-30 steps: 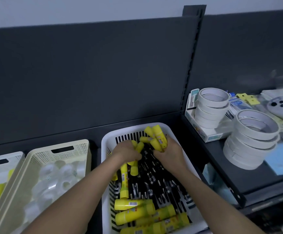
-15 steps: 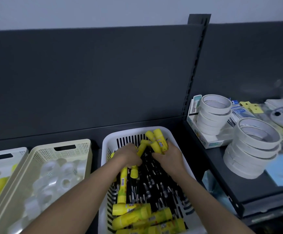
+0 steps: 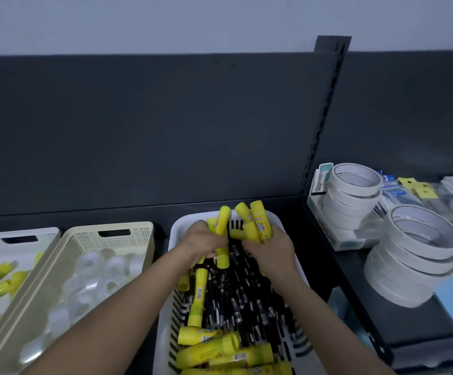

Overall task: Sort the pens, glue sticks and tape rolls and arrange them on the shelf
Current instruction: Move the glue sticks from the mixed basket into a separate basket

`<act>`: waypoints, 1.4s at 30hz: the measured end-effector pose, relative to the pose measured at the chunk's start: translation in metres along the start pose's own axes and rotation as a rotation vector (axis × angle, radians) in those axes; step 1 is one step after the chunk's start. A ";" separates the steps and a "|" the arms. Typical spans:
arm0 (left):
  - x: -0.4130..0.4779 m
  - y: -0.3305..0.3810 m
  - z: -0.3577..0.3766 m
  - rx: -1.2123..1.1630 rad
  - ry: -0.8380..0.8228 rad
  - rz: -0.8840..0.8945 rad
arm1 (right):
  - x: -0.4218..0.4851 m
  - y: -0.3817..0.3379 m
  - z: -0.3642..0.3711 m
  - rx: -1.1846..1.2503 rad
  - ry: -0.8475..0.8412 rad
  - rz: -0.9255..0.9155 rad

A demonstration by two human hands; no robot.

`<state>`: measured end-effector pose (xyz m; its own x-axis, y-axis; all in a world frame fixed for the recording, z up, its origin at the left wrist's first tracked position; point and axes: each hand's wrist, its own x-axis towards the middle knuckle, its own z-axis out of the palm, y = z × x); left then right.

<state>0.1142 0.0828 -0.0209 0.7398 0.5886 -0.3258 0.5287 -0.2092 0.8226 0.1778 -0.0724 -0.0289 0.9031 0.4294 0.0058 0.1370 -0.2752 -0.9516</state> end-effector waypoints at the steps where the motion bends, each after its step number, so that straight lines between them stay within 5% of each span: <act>1: -0.004 0.001 -0.007 -0.069 0.014 0.020 | -0.001 -0.004 0.002 -0.005 -0.017 -0.012; 13: -0.065 -0.038 -0.116 -0.199 0.300 0.198 | -0.027 -0.068 0.076 -0.003 -0.270 -0.100; 25: -0.125 -0.146 -0.282 -0.147 0.470 0.089 | -0.090 -0.137 0.233 0.047 -0.449 -0.102; 35: -0.122 -0.254 -0.350 0.159 0.393 -0.141 | -0.134 -0.150 0.333 0.089 -0.474 0.021; 42: -0.116 -0.270 -0.347 0.266 0.376 -0.106 | -0.143 -0.145 0.366 0.018 -0.431 0.066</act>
<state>-0.2590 0.3425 -0.0435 0.5002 0.8491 -0.1698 0.7174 -0.2966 0.6303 -0.1197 0.2210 -0.0042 0.6567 0.7322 -0.1809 0.0738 -0.3011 -0.9507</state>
